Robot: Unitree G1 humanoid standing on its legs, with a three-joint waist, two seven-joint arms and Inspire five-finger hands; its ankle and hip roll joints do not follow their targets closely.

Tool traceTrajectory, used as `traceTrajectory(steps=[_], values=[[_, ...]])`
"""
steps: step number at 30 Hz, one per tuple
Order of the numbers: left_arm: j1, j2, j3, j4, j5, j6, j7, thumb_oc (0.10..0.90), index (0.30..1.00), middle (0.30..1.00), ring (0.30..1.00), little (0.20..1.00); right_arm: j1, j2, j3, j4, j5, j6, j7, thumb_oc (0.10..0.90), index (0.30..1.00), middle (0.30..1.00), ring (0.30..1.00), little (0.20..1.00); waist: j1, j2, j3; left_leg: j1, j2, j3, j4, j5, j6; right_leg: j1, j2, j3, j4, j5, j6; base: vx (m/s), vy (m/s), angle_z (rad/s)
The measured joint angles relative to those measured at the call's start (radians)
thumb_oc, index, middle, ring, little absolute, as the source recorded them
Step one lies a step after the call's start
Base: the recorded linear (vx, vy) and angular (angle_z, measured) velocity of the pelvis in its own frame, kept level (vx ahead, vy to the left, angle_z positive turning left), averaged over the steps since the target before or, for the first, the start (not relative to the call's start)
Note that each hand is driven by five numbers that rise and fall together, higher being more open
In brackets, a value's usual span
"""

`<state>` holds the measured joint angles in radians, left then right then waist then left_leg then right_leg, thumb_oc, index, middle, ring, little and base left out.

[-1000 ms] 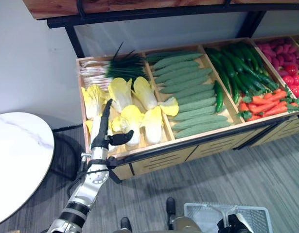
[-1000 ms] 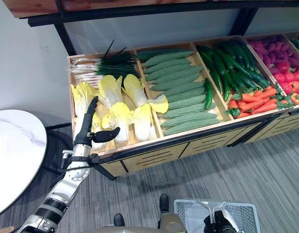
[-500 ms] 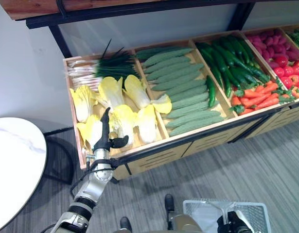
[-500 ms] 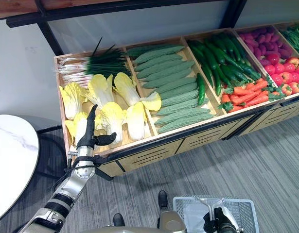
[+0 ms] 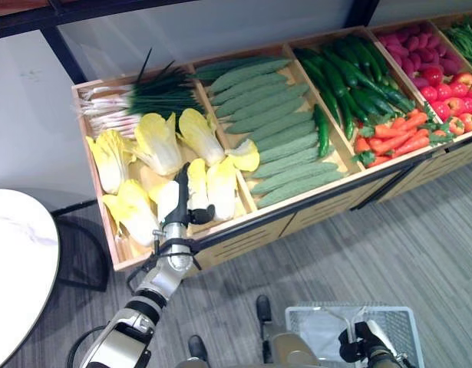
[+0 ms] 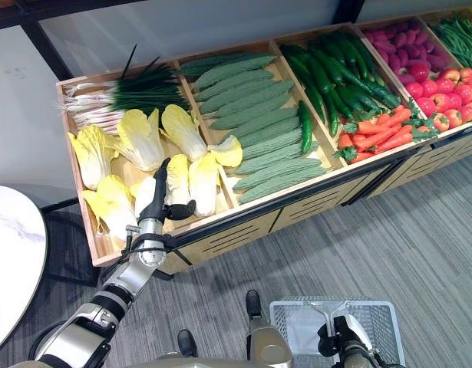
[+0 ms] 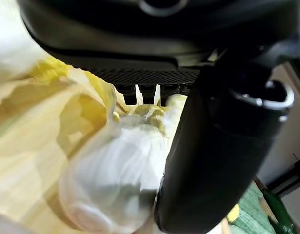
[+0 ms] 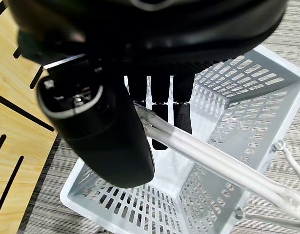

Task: Get the vegetables into the basket

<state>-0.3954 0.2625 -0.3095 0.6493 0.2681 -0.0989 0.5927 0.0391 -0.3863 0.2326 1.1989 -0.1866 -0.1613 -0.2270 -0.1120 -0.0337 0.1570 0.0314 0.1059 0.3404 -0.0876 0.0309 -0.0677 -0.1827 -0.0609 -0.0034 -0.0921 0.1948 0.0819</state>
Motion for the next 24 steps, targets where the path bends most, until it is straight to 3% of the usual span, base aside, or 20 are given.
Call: traceTrajectory(steps=[12,13,15,24], values=[[-0.048,-0.112,0.052,0.204,-0.202,-0.053,0.114,0.9,1.0,1.0,1.0,1.0,-0.007,-0.001,0.039,-0.001,0.01,0.004,-0.022,0.4,0.3,0.3,0.3,0.3,0.004,-0.011,0.004,0.002,-0.001,0.005,-0.005,-0.01,-0.009,-0.005,0.0,0.007,0.0,-0.002,-0.002,0.0,-0.008,-0.01],[-0.064,-0.122,0.056,0.255,-0.224,-0.079,0.117,0.418,0.325,0.325,0.325,0.325,-0.01,-0.001,0.055,0.006,0.013,0.005,-0.025,0.4,0.3,0.3,0.3,0.3,0.005,-0.012,0.003,0.003,-0.001,0.006,-0.005,-0.01,-0.009,-0.005,0.0,0.007,0.0,-0.002,-0.002,0.0,0.0,0.0],[-0.097,-0.141,0.067,0.323,-0.265,-0.104,0.113,0.4,0.3,0.3,0.3,0.3,-0.022,-0.001,0.078,0.014,0.025,0.009,-0.029,0.4,0.3,0.3,0.3,0.3,0.005,-0.014,-0.001,0.005,-0.001,0.007,-0.005,-0.01,-0.009,-0.004,0.0,0.008,0.0,-0.003,-0.002,0.0,0.0,0.0],[-0.156,-0.096,0.023,0.4,-0.288,-0.08,0.064,0.4,0.3,0.3,0.3,0.3,-0.041,-0.001,0.108,0.003,0.031,0.013,-0.033,0.4,0.3,0.3,0.3,0.3,0.004,-0.03,-0.016,0.002,0.007,0.017,-0.005,-0.011,-0.009,-0.015,0.008,0.005,0.006,-0.006,0.003,0.0,0.005,-0.05]])
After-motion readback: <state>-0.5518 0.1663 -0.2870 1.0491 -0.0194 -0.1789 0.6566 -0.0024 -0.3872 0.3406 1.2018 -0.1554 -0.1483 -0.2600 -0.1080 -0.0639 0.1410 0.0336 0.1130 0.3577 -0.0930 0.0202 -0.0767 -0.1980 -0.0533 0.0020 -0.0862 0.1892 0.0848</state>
